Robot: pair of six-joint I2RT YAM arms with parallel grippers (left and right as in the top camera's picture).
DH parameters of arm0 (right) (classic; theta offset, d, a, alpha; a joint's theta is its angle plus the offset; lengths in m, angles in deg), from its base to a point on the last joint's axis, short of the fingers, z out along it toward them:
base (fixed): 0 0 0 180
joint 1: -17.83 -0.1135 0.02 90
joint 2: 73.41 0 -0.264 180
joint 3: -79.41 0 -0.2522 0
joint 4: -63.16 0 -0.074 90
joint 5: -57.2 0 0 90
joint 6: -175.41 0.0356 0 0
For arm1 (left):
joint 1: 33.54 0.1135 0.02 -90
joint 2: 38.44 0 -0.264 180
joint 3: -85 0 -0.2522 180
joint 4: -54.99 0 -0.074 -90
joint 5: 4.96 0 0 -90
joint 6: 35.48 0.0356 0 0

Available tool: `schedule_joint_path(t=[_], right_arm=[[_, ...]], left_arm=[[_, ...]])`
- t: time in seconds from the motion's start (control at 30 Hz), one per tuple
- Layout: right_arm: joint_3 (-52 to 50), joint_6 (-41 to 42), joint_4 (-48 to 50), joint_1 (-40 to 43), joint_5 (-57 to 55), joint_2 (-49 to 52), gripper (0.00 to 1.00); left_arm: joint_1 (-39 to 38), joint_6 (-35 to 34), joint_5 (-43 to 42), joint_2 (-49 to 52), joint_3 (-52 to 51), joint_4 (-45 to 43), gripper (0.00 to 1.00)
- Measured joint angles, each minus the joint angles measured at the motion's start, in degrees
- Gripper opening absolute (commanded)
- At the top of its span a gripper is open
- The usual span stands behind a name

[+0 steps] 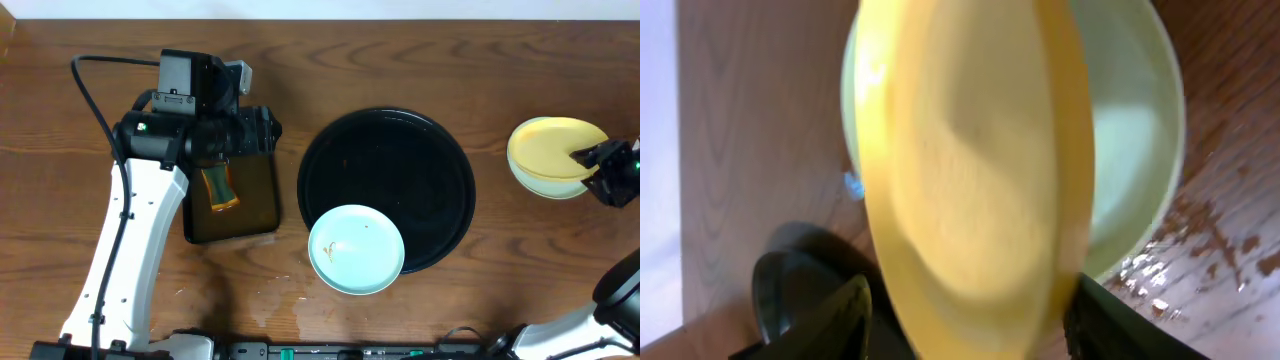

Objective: Clean dirty plates on tray and stack at the side
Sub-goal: 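Lower the yellow plate onto the pale blue plate and release, then grip the dirty pale blue plate rim and slide it to tray center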

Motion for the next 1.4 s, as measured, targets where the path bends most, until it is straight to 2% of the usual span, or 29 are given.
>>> schedule_joint_path(t=[0.27,0.4,0.57,0.7,0.9,1.1,1.2,1.23,1.3,1.4], right_arm=[[-0.07,-1.03,-5.29,-3.37,-1.7,-13.53,0.58],[-0.04,-2.97,-8.57,-7.19,-2.86,-17.16,0.55],[-0.66,-8.85,-15.65,-19.26,-3.61,-17.79,0.47],[-5.11,-12.2,-16.17,-31.26,-4.44,-17.42,0.43],[-15.56,-14.93,-12.39,-45.55,-7.06,-13.94,0.42],[-21.99,-16.13,-5.14,-55.43,-7.87,-10.88,0.41],[-23.76,-16.33,-1.57,-59.3,-8.11,-9.86,0.32],[-24.17,-16.35,-0.94,-60.3,-8.11,-9.42,0.25],[-25.05,-15.76,0.17,-62.31,-8.52,-8.24,0.01],[-25.42,-14.36,1.49,-62.97,-9.38,-7.19,0.01]], left_arm=[[0.0,0.0,0.13,0.0,0.0,0.0,0.67],[0.0,0.0,0.13,0.0,0.0,0.0,0.67],[0.0,0.0,0.15,0.0,0.0,0.61,0.67],[0.0,0.0,0.13,0.0,0.0,0.94,0.67],[0.0,0.0,0.13,0.0,0.0,0.92,0.67],[0.0,0.0,0.13,0.0,0.0,0.92,0.67],[0.0,0.0,0.13,0.0,0.0,0.92,0.67],[0.0,0.0,0.15,0.0,0.0,0.92,0.67],[0.0,0.0,0.13,0.0,0.0,0.92,0.67],[0.0,0.0,0.13,0.0,0.0,0.96,0.67]])
